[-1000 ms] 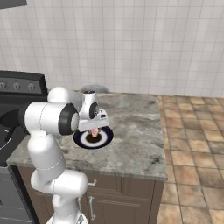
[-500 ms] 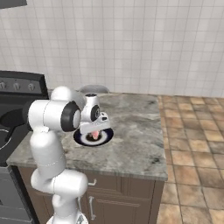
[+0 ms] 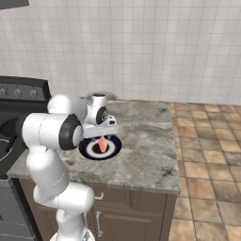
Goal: Place one of the steaks on the plate and the other in the bowl. Then place the bowl in the fridge.
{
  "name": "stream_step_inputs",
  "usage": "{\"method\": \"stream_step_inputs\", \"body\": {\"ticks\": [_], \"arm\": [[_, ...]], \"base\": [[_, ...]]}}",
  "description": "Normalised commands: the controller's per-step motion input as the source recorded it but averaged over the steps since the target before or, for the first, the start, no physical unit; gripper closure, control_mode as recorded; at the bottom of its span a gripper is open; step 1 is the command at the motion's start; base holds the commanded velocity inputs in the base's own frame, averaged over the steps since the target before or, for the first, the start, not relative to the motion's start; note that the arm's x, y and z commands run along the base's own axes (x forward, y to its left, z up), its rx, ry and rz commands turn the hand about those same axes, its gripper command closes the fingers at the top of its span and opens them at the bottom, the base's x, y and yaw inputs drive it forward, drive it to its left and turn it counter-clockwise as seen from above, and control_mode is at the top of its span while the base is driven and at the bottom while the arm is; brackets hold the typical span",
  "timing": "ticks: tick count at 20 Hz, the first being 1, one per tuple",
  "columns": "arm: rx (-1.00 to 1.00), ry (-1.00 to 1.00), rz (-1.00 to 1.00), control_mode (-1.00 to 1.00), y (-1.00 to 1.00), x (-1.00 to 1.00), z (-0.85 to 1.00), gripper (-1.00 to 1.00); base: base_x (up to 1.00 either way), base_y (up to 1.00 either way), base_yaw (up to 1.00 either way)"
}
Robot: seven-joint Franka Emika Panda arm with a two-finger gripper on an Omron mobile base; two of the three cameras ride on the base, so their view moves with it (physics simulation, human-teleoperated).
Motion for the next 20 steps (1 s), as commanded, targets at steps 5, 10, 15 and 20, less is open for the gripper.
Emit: {"method": "stream_step_inputs", "body": {"ticks": [5, 10, 15, 20], "arm": [[0.15, -0.05, -0.11, -1.0, -0.07, -0.92, 1.0, -1.0], [0.0, -0.08, -0.03, -1.0, 0.22, -1.0, 1.0, -1.0], [0.0, -0.06, -0.03, -1.0, 0.3, -1.0, 0.96, -1.0], [-0.14, 0.0, -0.17, -1.0, 0.18, -0.79, 0.19, -1.0]], "base": [[0.0, 0.0, 0.0], [0.0, 0.0, 0.0], [0.0, 0.0, 0.0], [0.0, 0.0, 0.0]]}}
